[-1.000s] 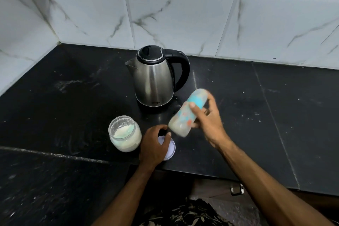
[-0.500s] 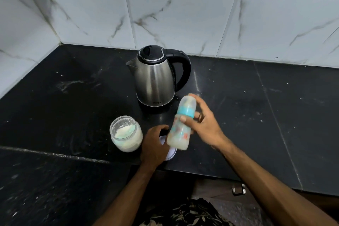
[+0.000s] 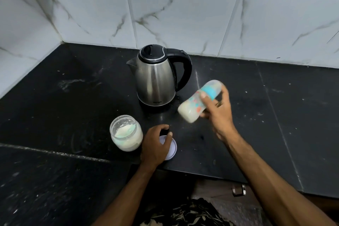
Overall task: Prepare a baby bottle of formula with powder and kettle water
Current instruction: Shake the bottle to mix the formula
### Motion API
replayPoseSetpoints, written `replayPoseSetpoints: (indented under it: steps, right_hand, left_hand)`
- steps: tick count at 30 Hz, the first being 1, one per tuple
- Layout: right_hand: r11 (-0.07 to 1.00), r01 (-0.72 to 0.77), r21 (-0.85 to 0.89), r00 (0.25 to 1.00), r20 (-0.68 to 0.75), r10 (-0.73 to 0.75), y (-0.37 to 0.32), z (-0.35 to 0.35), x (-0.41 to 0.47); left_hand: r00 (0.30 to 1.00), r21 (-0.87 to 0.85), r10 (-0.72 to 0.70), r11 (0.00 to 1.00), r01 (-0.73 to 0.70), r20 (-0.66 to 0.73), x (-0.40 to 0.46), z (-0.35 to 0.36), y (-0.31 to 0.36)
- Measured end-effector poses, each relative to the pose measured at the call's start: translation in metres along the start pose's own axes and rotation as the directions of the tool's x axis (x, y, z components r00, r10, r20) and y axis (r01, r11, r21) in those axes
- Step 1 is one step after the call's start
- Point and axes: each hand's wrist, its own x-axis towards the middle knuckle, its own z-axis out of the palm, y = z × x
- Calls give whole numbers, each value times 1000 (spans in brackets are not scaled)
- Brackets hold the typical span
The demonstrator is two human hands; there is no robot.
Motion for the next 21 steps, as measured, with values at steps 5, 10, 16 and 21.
replayPoseSetpoints:
  steps: [5, 10, 16, 21]
  right_hand:
    - [992, -56, -116, 979, 188, 77, 10, -4, -8]
    - [988, -37, -148, 972, 222, 69, 6, -7, -8]
    - [997, -69, -45, 993, 97, 73, 3, -4, -7]
    - [989, -72, -131, 969, 227, 101, -3, -4, -9]
  left_hand:
    - [1000, 16, -12, 1000, 12, 5, 1, 1, -2]
    - [1000, 20, -3, 1000, 3, 7, 1, 0, -2]
    - [1000, 24, 6, 1000, -6, -5, 1, 1, -2]
    - [1000, 27, 7, 1000, -7, -6, 1, 1, -1]
